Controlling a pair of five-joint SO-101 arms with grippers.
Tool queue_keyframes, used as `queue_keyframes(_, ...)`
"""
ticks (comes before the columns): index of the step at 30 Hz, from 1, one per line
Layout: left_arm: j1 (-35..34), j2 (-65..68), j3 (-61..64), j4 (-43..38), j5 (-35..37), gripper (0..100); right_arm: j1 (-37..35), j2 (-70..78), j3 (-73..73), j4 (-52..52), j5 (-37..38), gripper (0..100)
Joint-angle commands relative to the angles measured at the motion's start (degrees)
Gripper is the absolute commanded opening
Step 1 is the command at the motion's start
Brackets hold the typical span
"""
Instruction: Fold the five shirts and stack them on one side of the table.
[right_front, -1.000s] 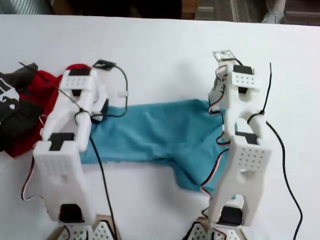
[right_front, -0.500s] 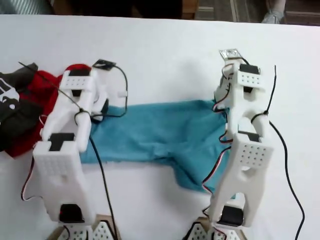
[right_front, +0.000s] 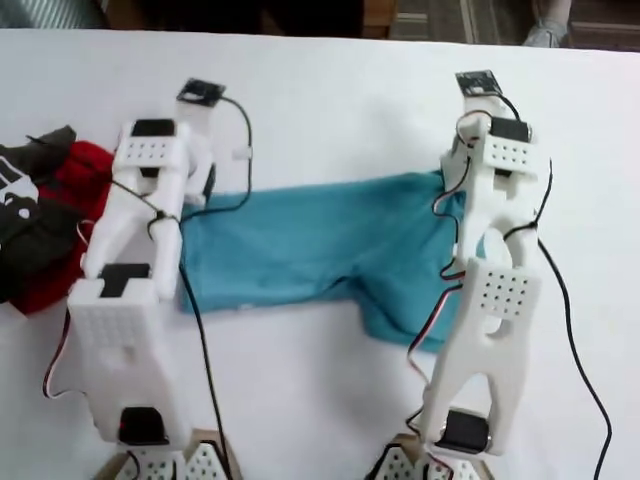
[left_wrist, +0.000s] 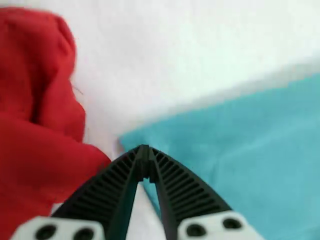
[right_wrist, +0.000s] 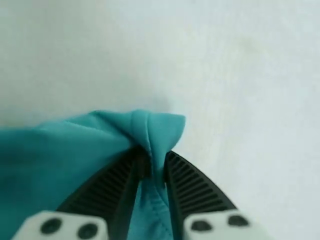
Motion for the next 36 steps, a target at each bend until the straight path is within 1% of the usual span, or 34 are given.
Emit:
queue_keyframes(1,0.6,-0.5,-5.1,-0.6,0.3,3,2.1,2.0,-7.7,0.8,0.5,2.0)
queue_keyframes(3,0.7,-0.6,-6.8,0.1,0.3,3,2.2,2.6,-11.3,2.9,0.5,2.9)
queue_keyframes(4,1.0,-0.6,-7.8,1.2,0.3,3,2.2,2.5,-12.7,4.6,0.5,5.5)
queue_keyframes(7,2.3,-0.8,-10.9,6.5,0.4,3,1.6,2.4,-18.8,10.9,0.4,19.0)
queue_keyframes(8,3.0,-1.0,-11.7,8.5,0.4,3,1.5,2.5,-21.3,13.3,0.4,22.5)
queue_keyframes(9,3.7,-1.1,-12.5,10.5,0.4,3,1.4,2.6,-23.7,15.5,0.4,24.0)
queue_keyframes(13,7.6,-1.2,-16.4,18.9,0.4,3,1.1,2.5,-33.6,23.0,0.1,20.1)
queue_keyframes(15,9.6,-1.2,-17.7,22.9,0.4,3,1.5,2.4,-36.4,24.0,0.1,16.6)
queue_keyframes(17,10.7,-1.3,-18.9,25.9,0.4,3,3.0,1.9,-36.4,24.0,0.1,10.7)
queue_keyframes(19,10.8,-1.9,-19.8,27.8,1.4,3,4.4,0.7,-34.9,24.0,0.1,1.7)
queue_keyframes(23,10.4,-8.3,-16.7,28.0,1.7,3,6.5,-4.7,-26.7,24.0,0.3,4.6)
queue_keyframes(25,10.4,-13.6,-11.7,26.5,1.5,3,6.9,-9.5,-20.0,24.0,0.4,4.5)
queue_keyframes(27,10.4,-19.8,-4.1,22.7,1.4,3,6.6,-15.7,-11.5,24.0,0.4,4.5)
queue_keyframes(29,10.4,-26.3,7.1,16.1,1.4,3,5.6,-22.7,-2.1,24.0,0.4,4.5)
queue_keyframes(33,10.4,-38.1,33.5,-1.8,0.8,3,2.1,-37.0,17.8,23.8,0.5,4.4)
queue_keyframes(34,10.4,-39.9,39.0,-5.7,0.2,3,1.1,-40.4,22.6,23.3,0.5,4.4)
queue_keyframes(36,10.4,-41.2,46.0,-10.5,-0.2,3,-0.8,-46.6,32.0,21.4,0.7,4.4)
